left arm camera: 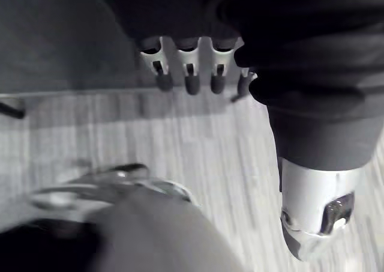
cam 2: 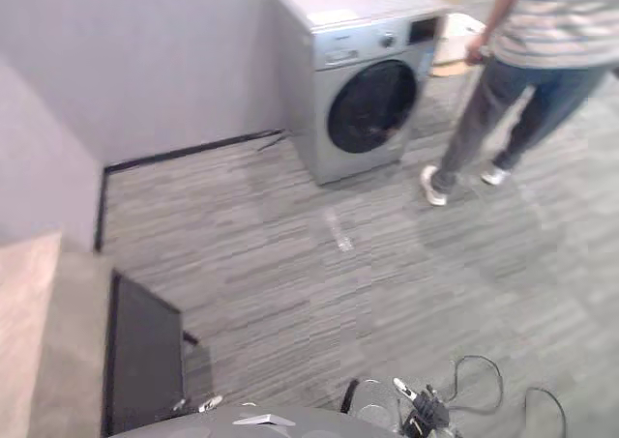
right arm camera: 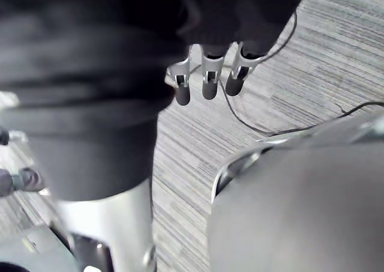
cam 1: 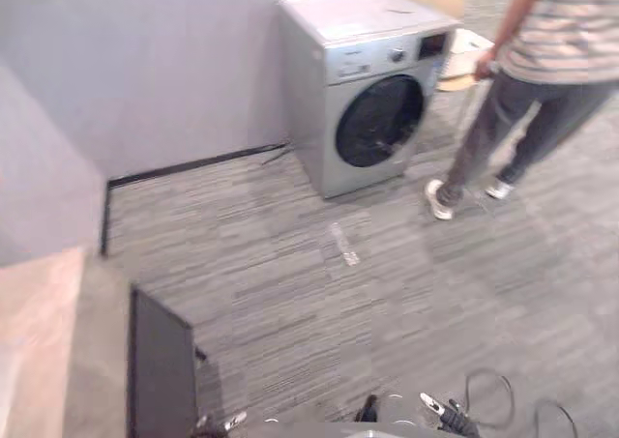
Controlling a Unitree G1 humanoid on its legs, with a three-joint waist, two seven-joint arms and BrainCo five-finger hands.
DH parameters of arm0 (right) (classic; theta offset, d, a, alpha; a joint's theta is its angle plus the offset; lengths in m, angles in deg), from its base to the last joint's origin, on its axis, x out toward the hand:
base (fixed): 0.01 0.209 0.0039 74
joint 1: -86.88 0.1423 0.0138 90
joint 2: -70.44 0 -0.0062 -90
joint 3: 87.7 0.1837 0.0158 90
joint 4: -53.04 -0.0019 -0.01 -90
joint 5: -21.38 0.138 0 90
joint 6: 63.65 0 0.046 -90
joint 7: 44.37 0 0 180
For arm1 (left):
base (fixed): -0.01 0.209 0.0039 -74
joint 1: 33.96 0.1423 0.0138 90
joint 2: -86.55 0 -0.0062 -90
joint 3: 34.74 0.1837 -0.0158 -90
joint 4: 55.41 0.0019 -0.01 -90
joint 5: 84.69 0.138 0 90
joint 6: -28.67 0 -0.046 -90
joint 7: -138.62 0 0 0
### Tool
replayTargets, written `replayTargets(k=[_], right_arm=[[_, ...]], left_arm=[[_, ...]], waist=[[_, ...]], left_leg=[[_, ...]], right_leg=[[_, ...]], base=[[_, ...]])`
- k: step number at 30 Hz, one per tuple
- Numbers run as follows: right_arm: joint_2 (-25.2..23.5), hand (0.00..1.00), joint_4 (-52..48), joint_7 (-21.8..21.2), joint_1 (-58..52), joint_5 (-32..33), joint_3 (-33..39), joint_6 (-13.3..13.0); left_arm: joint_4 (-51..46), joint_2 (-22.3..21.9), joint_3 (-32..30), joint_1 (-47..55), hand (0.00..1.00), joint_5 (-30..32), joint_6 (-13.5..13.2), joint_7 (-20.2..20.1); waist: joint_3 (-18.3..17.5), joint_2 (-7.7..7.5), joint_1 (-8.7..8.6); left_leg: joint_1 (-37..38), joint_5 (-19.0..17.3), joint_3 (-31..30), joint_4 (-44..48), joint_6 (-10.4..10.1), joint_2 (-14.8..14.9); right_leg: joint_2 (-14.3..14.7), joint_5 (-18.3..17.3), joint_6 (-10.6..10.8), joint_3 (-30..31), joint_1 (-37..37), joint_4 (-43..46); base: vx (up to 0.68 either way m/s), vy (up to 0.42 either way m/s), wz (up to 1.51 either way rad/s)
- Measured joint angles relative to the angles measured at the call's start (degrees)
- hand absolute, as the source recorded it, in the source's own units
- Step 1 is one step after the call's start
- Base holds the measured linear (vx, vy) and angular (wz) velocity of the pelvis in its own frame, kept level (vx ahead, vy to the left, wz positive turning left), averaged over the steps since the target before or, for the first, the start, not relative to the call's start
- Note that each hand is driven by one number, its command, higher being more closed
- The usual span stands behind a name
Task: Organize washtable
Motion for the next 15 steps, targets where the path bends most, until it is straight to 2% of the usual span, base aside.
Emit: replayTargets(k=[1,2,3,4,5,6,7,8,9,11,12,13,14,15], right_arm=[[-0.1,0.0,0.0,0.3,0.4,0.0,0.2,-0.1],[-0.4,0.0,0.1,0.4,0.8,0.0,1.3,-0.2],[-1.1,0.0,0.7,0.4,0.0,-0.1,2.6,0.0],[-1.5,0.0,1.1,0.4,-0.5,-0.1,3.8,0.2],[-1.4,0.0,3.3,0.4,-1.2,-0.1,8.0,0.5],[-1.4,0.0,4.1,0.3,-1.8,-0.1,9.8,0.6],[-1.5,0.0,5.4,0.4,-2.5,-0.1,12.4,1.1],[-1.7,0.0,5.9,0.4,-3.7,-0.1,14.5,1.8],[-2.1,0.0,7.3,0.4,-5.1,-0.1,16.7,2.1],[-2.1,0.0,7.7,0.4,-5.8,-0.1,18.5,2.8],[-1.9,0.0,7.7,0.4,-5.7,0.0,18.7,2.8],[-1.6,0.0,7.6,0.3,-4.8,0.1,18.7,2.7],[-1.6,0.0,7.6,0.4,-4.3,0.2,18.7,2.7],[-1.6,0.0,7.6,0.3,-2.9,0.2,18.4,2.7]], left_arm=[[0.1,0.1,0.8,-0.7,0.0,0.0,-0.3,0.0],[0.5,0.5,1.4,-2.1,0.0,-0.1,-0.7,0.0],[1.3,1.1,1.3,-3.2,0.0,0.0,-0.9,-0.1],[1.4,1.3,1.2,-3.4,0.0,0.0,-0.8,-0.2],[2.2,0.2,0.5,-3.8,0.0,0.0,-0.9,-0.5],[2.2,-0.4,0.2,-3.8,0.0,0.0,-0.9,-0.7],[2.3,-1.4,-0.6,-3.8,0.0,0.0,-0.9,-1.1],[2.3,-2.3,-1.5,-4.0,0.0,0.0,-0.8,-1.3],[1.9,-3.2,-3.0,-4.1,0.0,-0.1,-0.9,-1.8],[1.1,-3.5,-6.3,-3.9,0.0,-0.8,-0.9,-1.8],[0.9,-3.3,-8.0,-3.8,0.0,-2.2,-0.8,-1.7],[-0.3,-3.1,-8.6,-3.6,0.0,-4.3,-0.9,-1.7],[-1.2,-3.2,-8.7,-3.5,0.0,-4.7,-0.9,-1.6],[-2.3,-3.3,-8.3,-3.4,0.0,-6.4,-1.0,-1.7]], waist=[[0.1,0.19,-0.03],[0.5,-0.42,-0.1],[0.7,-1.86,-0.18],[0.9,-2.49,-0.17],[1.6,-0.63,-1.5],[1.5,-0.21,-2.25],[1.2,0.26,-3.24],[1.2,0.42,-3.72],[1.4,0.98,-4.19],[2.2,1.18,-3.89],[2.4,1.23,-3.72],[2.8,0.57,-2.83],[2.9,0.42,-2.62],[3.1,-0.05,-2.49]], left_leg=[[0.5,0.4,1.7,-0.9,-0.7,0.8],[1.6,1.0,4.7,-1.9,-1.7,1.4],[3.4,1.3,6.8,-2.6,-2.2,0.9],[4.8,1.3,7.6,-2.9,-2.8,0.8],[6.9,3.0,7.8,-2.4,-6.1,3.4],[7.0,3.6,7.4,-1.2,-7.0,4.4],[6.0,3.6,6.4,2.9,-7.0,6.5],[4.0,3.6,4.9,9.5,-7.0,9.1],[-1.6,4.6,0.4,26.6,-5.5,14.9],[-7.6,3.8,-5.5,47.0,-3.0,17.9],[-11.9,2.5,-10.8,57.6,-3.0,16.7],[-16.0,1.3,-13.5,62.9,-2.8,13.1],[-17.8,0.7,-13.9,62.7,-2.7,11.6],[-21.5,-1.0,-15.0,59.8,-2.9,7.8]], right_leg=[[-0.2,1.1,0.5,-0.9,-1.0,-2.0],[-0.7,4.6,0.8,-1.2,-2.5,-6.7],[-1.9,9.7,0.2,-0.7,-2.4,-11.8],[-2.3,13.9,-1.7,-1.2,-2.2,-11.7],[0.4,9.9,-3.1,-0.3,-1.8,-8.4],[0.8,8.1,-3.1,-0.3,-1.9,-7.2],[1.5,5.9,-3.3,-0.3,-1.8,-5.8],[2.5,4.1,-3.5,-0.2,-1.0,-5.3],[5.3,1.8,-4.3,-0.1,1.7,-6.2],[8.8,0.5,-6.6,1.2,6.0,-8.2],[10.7,-0.1,-7.8,2.3,9.4,-9.8],[12.0,-0.4,-8.4,4.5,13.2,-11.8],[12.4,-0.5,-8.4,5.1,14.9,-13.1],[12.6,-0.1,-7.9,6.4,17.2,-15.7]], base=[[-0.02,-0.033,-1.57],[0.1,-0.193,-1.36],[0.18,-0.289,-1.28],[0.34,-0.517,-1.08],[0.3,-0.443,-0.67],[0.33,-0.473,-0.5],[0.28,-0.349,-0.17],[0.41,-0.464,-0.21],[0.4,-0.396,-0.27],[0.35,-0.288,-0.55],[0.39,-0.261,-1.0],[0.36,-0.209,-0.9],[0.32,-0.165,-0.79],[0.23,-0.078,-0.47]])
